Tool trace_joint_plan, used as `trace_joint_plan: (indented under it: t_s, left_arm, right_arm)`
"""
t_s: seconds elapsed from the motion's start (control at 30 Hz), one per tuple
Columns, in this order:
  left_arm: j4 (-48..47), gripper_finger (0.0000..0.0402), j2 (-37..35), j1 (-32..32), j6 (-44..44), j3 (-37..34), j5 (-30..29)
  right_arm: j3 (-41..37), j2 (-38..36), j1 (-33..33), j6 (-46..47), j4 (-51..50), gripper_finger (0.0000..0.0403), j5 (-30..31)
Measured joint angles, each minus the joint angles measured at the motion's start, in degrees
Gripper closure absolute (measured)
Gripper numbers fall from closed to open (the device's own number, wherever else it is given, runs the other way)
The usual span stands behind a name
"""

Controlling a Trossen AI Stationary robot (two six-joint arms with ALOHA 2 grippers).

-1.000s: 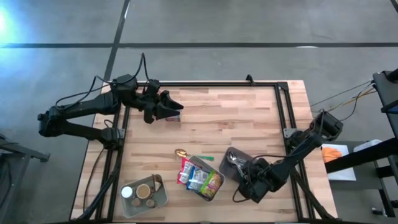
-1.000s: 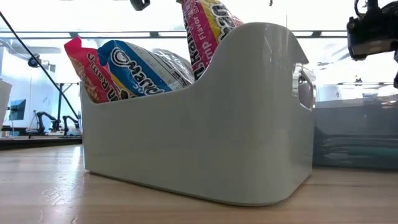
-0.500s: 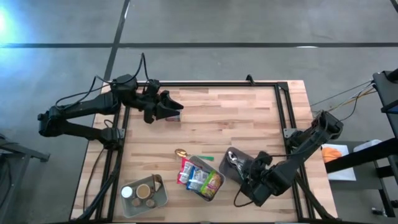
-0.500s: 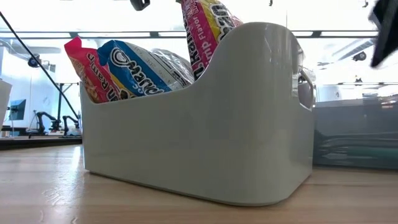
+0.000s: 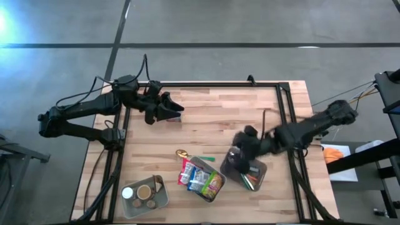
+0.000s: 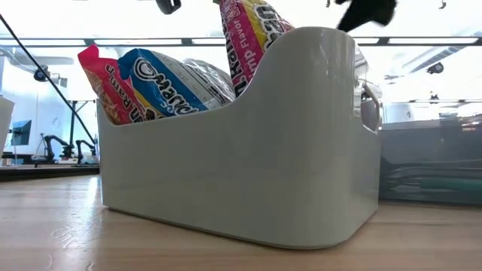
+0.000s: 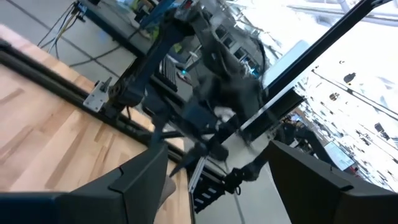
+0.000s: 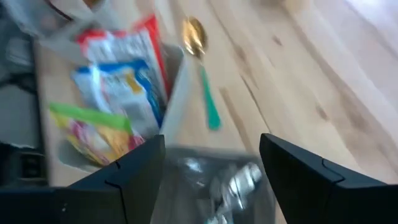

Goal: Pick & Place Food Item
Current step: Put the green spoon into the black bin

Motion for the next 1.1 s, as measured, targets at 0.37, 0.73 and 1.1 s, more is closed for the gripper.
trace_joint_plan:
  t_s: [0.37, 0.73, 1.1]
  left_arm:
    - [-4.4, 0.0123, 0.0, 0.0, -0.4, 0.0, 0.2]
    - [-3.7, 0.0123, 0.1, 0.2, -2.4, 0.0, -9.8]
    - [-1.8, 0.0123, 0.1, 0.3, -8.0, 0.0, -18.6]
  right_arm:
    - [-9.8, -4.9, -16.6, -17.7, 14.4, 0.0141, -12.1]
    - [-12.7, 5.7, -25.1, -43.3, 19.7, 0.0141, -27.2]
    - [-22.5, 7.4, -27.2, -50.9, 41.9, 0.0141, -33.5]
